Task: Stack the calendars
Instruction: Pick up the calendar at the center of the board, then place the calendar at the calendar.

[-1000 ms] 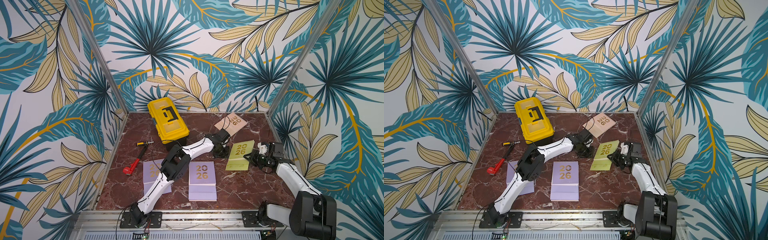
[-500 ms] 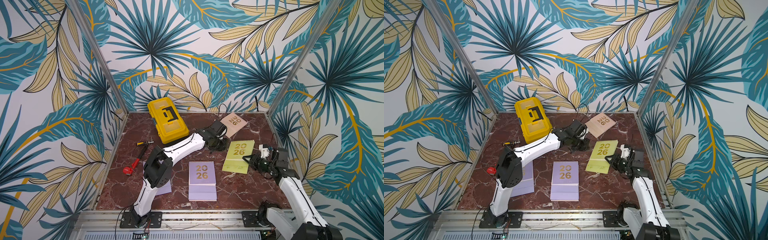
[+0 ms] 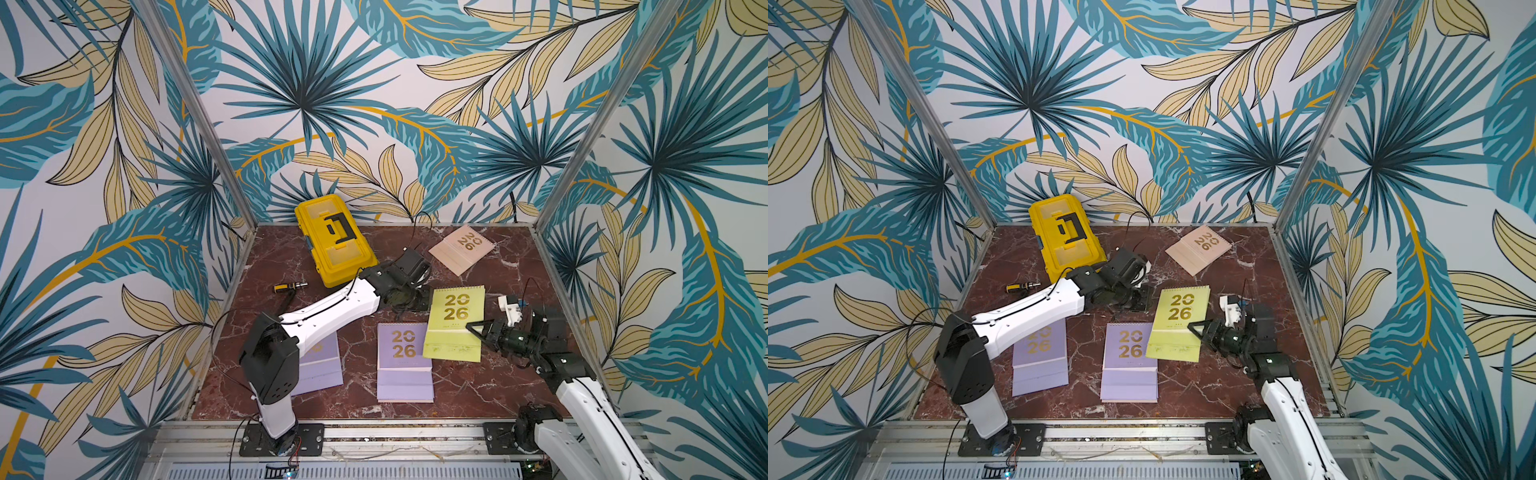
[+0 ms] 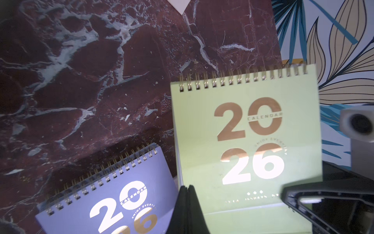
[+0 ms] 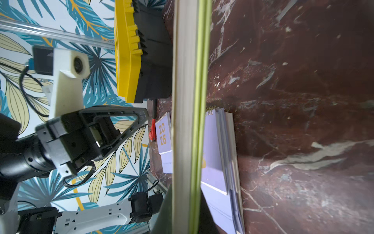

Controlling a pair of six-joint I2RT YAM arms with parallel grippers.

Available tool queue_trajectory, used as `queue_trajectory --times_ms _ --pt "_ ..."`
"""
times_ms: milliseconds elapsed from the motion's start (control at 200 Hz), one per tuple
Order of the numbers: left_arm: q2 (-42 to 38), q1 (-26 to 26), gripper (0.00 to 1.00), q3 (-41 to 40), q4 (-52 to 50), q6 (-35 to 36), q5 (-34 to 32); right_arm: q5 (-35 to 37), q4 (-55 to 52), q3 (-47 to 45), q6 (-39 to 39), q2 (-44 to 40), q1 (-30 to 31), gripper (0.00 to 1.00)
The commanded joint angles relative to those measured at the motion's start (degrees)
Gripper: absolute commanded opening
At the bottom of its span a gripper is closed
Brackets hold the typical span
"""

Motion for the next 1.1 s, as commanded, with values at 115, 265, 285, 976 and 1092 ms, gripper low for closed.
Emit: queue_trajectory --times_ms 115,265,285,976,1092 --pt "-9.0 1.3 0.00 -7.7 -0.1 -0.1 -3.3 5.1 16.8 -4.6 9.1 0.3 12.0 0.00" --pt "-13.8 1.9 0.00 -13.0 0.4 -0.9 -3.4 9.9 24.1 -6.2 10.9 4.4 20.6 0.00" --pt "-14.5 2.0 0.00 -13.7 0.5 -1.1 -3.5 10.7 25.4 -6.6 11.2 5.0 21.7 0.00" --pt "-28.5 5.6 0.00 -31.5 1.9 -3.7 -3.7 20.8 51.1 -14.6 18.5 16.4 35.9 0.00" --pt "-28.2 5.8 0.00 -31.8 2.4 -3.7 -3.4 20.7 53.0 -16.0 19.6 16.6 36.2 0.00"
